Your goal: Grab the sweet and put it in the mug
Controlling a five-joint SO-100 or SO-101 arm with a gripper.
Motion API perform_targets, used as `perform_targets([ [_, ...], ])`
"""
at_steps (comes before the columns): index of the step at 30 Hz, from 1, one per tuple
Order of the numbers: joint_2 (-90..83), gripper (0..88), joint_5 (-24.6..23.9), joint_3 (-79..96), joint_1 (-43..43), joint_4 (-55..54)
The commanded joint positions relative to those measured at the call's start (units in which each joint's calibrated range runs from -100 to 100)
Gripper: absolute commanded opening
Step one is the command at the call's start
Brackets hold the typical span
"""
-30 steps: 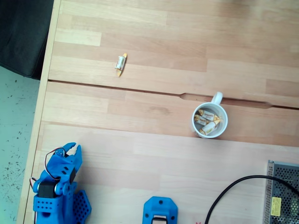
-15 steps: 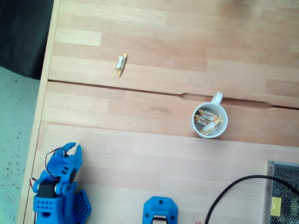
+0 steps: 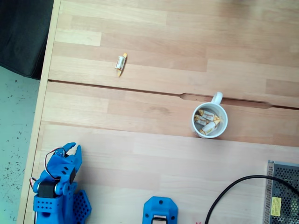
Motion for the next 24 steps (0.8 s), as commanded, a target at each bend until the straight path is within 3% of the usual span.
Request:
perform_targets([
  [1,-0.1,4.2,0.0,0.9,-0.6,0.2],
  [13,10.8,4.2,-0.5,-7.7,0.2,-0.7],
  [24,43.1,4.5,-13.5,-39.5,6.8,-4.7],
])
